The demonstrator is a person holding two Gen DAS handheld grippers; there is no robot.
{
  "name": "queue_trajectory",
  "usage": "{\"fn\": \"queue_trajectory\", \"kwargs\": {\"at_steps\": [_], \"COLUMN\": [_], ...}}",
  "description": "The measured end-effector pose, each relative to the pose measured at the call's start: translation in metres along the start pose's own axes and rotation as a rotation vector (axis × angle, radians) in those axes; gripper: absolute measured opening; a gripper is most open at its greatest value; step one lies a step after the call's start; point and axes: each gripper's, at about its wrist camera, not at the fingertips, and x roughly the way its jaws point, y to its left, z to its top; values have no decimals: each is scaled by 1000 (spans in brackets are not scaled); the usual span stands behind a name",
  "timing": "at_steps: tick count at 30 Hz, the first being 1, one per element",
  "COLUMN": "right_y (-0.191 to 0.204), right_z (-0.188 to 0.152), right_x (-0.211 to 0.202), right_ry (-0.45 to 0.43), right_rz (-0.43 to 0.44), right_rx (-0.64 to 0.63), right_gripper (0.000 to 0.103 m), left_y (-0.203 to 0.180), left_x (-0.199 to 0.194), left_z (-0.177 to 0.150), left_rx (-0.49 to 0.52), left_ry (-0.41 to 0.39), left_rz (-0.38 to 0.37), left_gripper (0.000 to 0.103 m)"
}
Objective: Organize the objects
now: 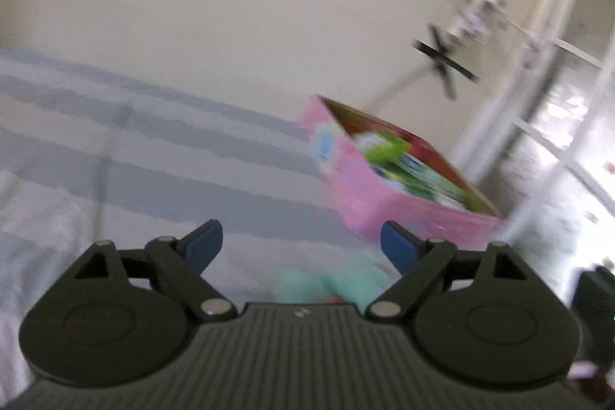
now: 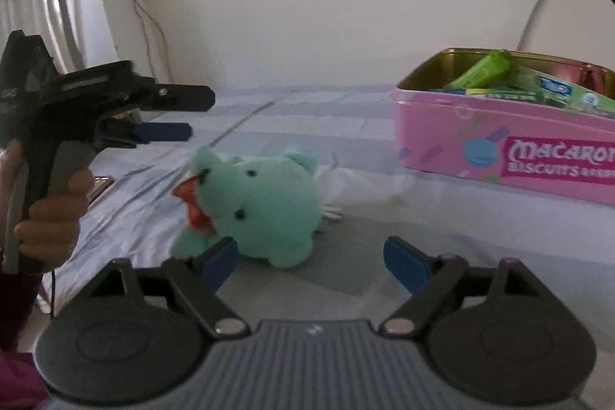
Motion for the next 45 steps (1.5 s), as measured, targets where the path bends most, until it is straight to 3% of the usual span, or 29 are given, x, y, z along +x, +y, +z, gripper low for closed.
{"fn": "queue_trajectory", "kwargs": {"at_steps": [6, 12, 20, 21, 22, 23, 25, 26, 32, 35, 38, 40, 42, 45], "right_y": [4, -4, -3, -2, -1, 0, 1, 0, -26, -56, -95, -120, -145, -163], "right_z": [-2, -2, 17, 20, 22, 24, 25, 27, 45, 57, 71, 80, 88, 83], "right_x": [-1, -4, 19, 27, 34, 42, 57, 58, -4, -31, -42, -35, -17, -5], "right_ry": [-2, 26, 68, 77, 83, 91, 105, 86, -144, -237, -274, -272, -250, -211], "right_rz": [23, 8, 125, 141, 160, 187, 221, 221, 32, -126, -254, -326, -396, -543], "right_rx": [-25, -45, -132, -131, -130, -126, -87, -68, -73, -37, 41, 79, 77, 135], "right_gripper": [88, 89, 88, 87, 84, 70, 65, 60, 59, 59, 59, 69, 78, 77], "left_y": [7, 1, -7, -9, -9, -9, -9, -12, -79, -117, -153, -173, -180, -167], "left_x": [10, -5, -6, 0, 8, 19, 38, 42, 71, 111, 163, 200, 241, 275], "left_z": [-20, -20, -31, -31, -31, -30, -26, -20, 23, 41, 57, 64, 69, 70], "left_rx": [-114, -120, -89, -82, -66, -46, -26, -19, 176, 230, 272, 310, 319, 222], "left_ry": [168, 121, 163, 166, 170, 191, 220, 225, 133, 88, 97, 104, 118, 177], "left_rz": [-121, -110, -94, -80, -70, -59, 6, 3, -94, -152, -180, -151, -69, 8], "left_gripper": [91, 94, 94, 93, 82, 68, 67, 66, 66, 68, 68, 70, 72, 69]}}
